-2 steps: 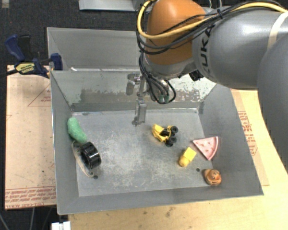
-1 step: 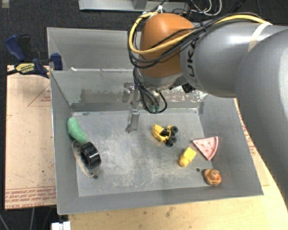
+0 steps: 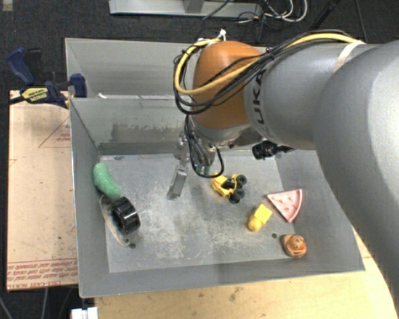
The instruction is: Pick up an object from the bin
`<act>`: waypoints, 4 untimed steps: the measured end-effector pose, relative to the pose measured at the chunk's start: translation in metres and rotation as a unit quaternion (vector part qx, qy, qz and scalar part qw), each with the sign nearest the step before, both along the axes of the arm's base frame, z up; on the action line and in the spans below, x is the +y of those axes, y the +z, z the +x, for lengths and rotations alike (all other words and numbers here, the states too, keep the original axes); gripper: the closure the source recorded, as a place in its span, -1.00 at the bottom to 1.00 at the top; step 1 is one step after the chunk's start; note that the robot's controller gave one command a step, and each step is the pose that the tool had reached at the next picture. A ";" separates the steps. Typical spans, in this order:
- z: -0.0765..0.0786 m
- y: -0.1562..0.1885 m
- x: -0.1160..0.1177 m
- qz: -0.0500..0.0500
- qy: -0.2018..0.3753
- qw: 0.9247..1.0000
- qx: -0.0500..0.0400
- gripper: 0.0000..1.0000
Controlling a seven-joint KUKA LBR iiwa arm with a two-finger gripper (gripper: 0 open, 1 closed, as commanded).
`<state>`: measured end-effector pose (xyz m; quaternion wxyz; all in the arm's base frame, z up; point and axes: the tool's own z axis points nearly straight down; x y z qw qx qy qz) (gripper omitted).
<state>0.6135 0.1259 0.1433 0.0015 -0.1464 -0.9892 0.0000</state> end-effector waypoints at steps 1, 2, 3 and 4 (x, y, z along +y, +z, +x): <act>-0.003 0.004 -0.026 0.001 -0.039 0.999 -0.001 -1.00; -0.003 -0.005 -0.049 0.000 0.024 1.000 -0.002 -1.00; -0.023 0.009 -0.095 0.001 0.000 1.000 -0.001 -1.00; -0.023 0.007 -0.128 -0.001 -0.034 0.999 -0.003 -1.00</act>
Offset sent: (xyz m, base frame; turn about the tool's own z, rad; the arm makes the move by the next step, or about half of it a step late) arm -0.0045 -0.0584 -0.0130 0.0105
